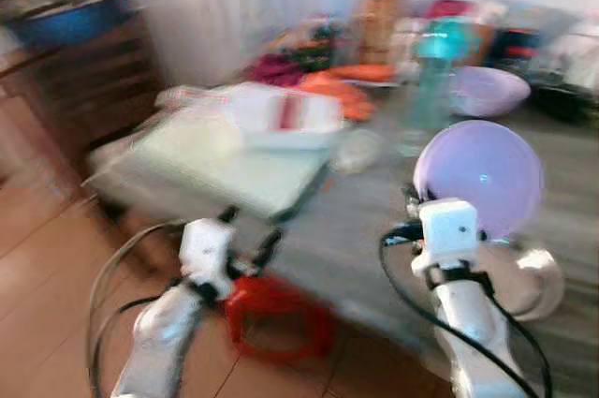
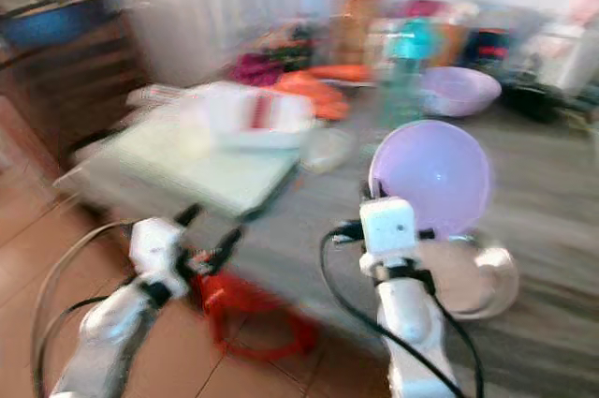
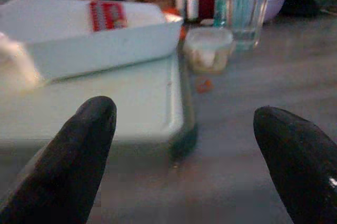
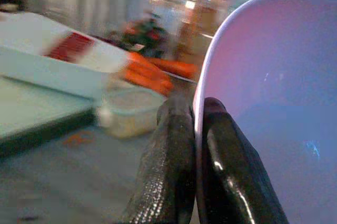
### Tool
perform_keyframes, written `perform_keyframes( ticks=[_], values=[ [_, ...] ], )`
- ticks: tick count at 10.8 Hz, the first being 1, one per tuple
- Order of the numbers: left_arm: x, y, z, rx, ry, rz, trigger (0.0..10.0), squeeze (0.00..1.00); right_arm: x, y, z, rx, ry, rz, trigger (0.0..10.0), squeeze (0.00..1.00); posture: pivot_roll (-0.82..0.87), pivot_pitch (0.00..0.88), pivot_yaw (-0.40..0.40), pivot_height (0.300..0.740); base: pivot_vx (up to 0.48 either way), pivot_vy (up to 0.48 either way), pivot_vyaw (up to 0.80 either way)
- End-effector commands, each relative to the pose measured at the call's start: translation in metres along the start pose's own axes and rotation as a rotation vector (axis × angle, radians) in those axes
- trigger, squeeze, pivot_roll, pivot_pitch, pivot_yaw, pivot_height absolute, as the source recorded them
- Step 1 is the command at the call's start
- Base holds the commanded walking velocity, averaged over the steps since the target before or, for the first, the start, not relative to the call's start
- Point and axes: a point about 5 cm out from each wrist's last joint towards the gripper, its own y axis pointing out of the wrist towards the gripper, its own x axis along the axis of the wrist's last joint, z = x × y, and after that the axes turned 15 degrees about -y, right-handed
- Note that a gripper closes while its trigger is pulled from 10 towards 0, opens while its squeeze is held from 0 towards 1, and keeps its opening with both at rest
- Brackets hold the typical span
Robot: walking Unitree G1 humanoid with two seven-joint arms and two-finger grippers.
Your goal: Setting the table
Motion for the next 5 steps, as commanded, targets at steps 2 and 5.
perform_keyframes(
  ticks=[2,5],
  values=[
    [0.0028,0.0057,-0.0082,-0.030,-0.021,-0.018,10.0,0.00,-0.0023,-0.0005,-0.0042,-0.012,-0.012,0.006,10.0,0.00,-0.01,0.000,0.059,0.740,0.178,0.000,0.00],
    [0.0037,0.0044,-0.0085,-0.069,-0.022,-0.009,10.0,0.00,-0.0017,-0.0001,-0.0019,-0.001,-0.012,0.003,10.0,0.00,-0.01,0.000,0.055,0.740,0.000,0.000,0.00]
  ],
)
